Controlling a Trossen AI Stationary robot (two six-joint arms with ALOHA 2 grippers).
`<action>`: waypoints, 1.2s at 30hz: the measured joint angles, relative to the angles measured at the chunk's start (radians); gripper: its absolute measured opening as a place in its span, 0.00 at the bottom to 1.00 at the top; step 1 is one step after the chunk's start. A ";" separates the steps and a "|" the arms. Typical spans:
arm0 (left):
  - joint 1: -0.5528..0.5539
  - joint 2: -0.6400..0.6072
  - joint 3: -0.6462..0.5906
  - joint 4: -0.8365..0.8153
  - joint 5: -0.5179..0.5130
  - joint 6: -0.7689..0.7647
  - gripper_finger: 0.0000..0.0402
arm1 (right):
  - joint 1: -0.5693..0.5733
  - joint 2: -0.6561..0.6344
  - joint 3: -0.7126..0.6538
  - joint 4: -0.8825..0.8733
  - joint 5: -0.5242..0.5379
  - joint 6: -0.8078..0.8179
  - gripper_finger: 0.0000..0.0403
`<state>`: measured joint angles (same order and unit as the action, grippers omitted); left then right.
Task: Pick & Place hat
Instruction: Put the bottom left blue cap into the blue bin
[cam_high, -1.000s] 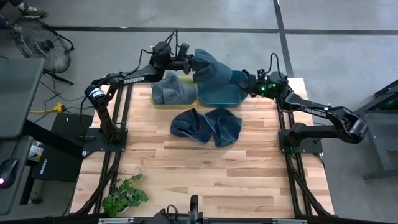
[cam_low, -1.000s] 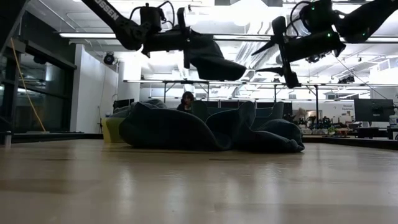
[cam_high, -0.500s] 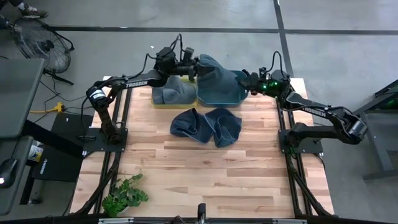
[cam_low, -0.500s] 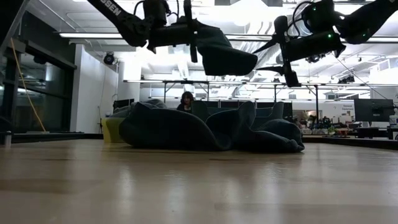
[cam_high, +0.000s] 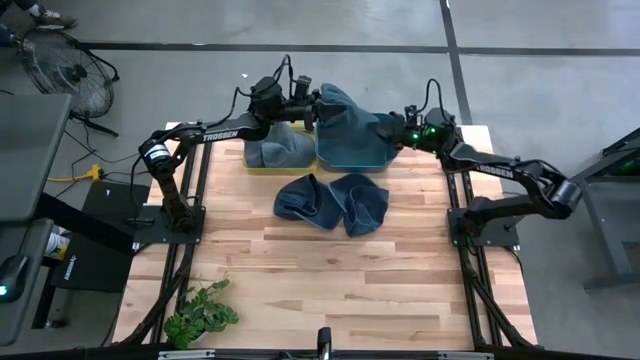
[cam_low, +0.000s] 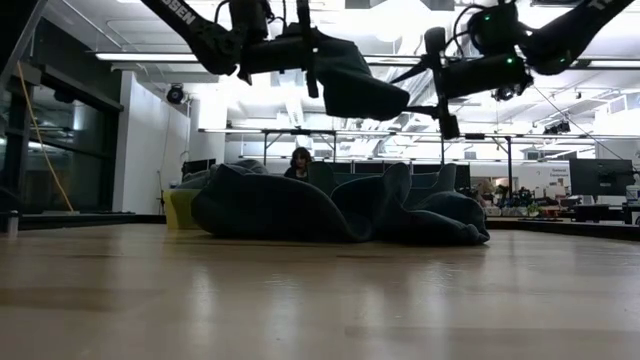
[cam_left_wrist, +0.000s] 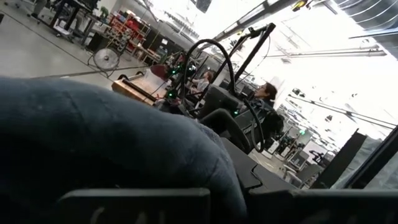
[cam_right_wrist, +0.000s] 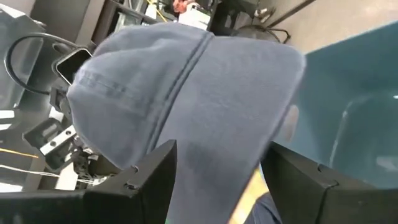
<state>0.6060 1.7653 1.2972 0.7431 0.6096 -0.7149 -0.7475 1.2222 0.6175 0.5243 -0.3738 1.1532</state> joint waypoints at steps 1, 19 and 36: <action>0.000 0.000 0.000 0.001 0.000 -0.001 0.00 | 0.000 0.014 0.007 0.011 -0.007 0.000 0.55; 0.002 0.000 0.000 -0.022 -0.001 -0.015 0.00 | -0.013 0.099 0.103 0.057 -0.108 -0.058 0.32; 0.002 0.000 0.000 -0.096 0.004 0.060 0.07 | -0.052 0.099 0.103 0.049 -0.159 -0.142 0.02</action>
<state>0.6083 1.7653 1.2968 0.6469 0.6132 -0.6551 -0.7992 1.3209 0.7208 0.5735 -0.5323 1.0107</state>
